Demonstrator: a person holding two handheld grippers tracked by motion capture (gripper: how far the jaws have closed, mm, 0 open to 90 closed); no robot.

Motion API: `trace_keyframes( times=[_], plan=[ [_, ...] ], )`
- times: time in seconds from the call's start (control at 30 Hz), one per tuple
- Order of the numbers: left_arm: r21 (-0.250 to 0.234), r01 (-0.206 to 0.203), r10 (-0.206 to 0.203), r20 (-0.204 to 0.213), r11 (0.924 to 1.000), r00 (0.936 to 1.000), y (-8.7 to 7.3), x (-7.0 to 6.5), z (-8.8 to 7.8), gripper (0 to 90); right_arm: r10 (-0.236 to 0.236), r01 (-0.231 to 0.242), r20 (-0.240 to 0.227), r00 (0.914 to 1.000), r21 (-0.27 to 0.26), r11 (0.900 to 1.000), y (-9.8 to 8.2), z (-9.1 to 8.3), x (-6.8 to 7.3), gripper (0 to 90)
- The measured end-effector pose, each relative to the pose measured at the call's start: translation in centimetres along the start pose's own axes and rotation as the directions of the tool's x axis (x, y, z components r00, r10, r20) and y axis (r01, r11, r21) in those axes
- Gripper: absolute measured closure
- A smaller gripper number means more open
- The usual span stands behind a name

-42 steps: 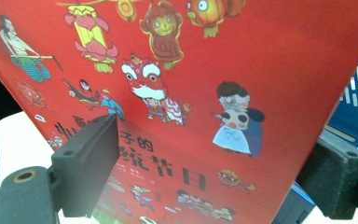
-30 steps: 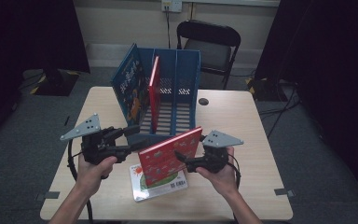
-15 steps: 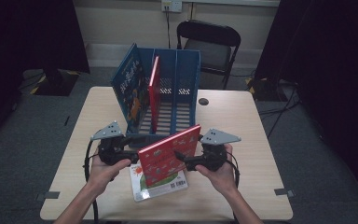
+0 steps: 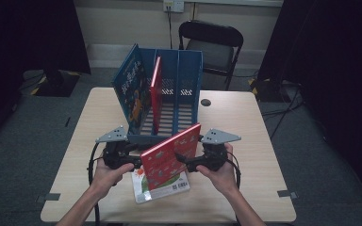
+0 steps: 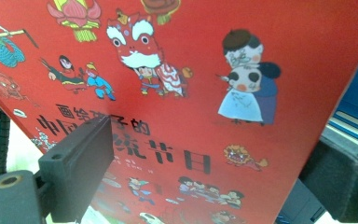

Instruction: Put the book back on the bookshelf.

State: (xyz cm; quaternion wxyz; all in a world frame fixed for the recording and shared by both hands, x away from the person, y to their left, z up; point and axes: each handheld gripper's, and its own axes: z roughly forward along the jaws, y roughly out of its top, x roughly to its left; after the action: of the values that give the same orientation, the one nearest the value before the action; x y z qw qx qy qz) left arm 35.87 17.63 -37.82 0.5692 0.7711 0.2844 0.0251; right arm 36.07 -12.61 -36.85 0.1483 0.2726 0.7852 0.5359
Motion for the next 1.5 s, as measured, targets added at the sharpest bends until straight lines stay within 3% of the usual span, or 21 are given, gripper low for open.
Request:
trace_keyframes(
  times=[0.37,0.63,0.73,0.8,0.97,1.1,1.5],
  plan=[
    [-0.005,-0.048,0.048,0.013,0.9988,0.9987,-0.1,-0.5,-0.1,45.4,-0.015,0.015,-0.02,0.9997,0.0,1.0,-0.1,-0.1,0.1,8.5],
    [0.0,-0.057,0.057,0.002,0.9984,0.9984,-0.1,-0.6,0.0,38.6,-0.019,0.019,-0.013,0.9997,0.018,1.0,-0.2,-0.5,0.2,9.0],
    [0.008,-0.051,0.051,-0.013,0.9987,0.9986,0.0,-0.3,-0.2,36.5,-0.025,0.025,0.01,0.9996,0.026,0.999,-0.3,-0.7,0.0,15.1],
    [0.002,-0.044,0.044,-0.01,0.999,0.999,-0.1,-0.3,-0.2,36.3,-0.028,0.026,0.049,0.9984,0.035,0.999,-0.4,-0.8,-0.1,15.7],
    [0.009,-0.059,0.059,0.01,0.9982,0.9982,-0.1,-0.5,0.0,37.0,-0.002,0.001,0.023,0.9997,0.045,0.999,-0.8,-0.6,-0.8,15.7],
    [0.01,-0.076,0.076,0.005,0.997,0.9971,0.0,-0.7,0.0,38.0,-0.015,0.015,0.008,0.9999,0.039,0.999,-0.7,-0.4,-0.7,19.6],
    [0.014,-0.107,0.106,0.036,0.9942,0.9937,-0.1,-1.3,0.3,38.0,-0.036,0.036,-0.005,0.9993,0.051,0.998,-0.7,0.3,-0.2,12.5]
  ],
)
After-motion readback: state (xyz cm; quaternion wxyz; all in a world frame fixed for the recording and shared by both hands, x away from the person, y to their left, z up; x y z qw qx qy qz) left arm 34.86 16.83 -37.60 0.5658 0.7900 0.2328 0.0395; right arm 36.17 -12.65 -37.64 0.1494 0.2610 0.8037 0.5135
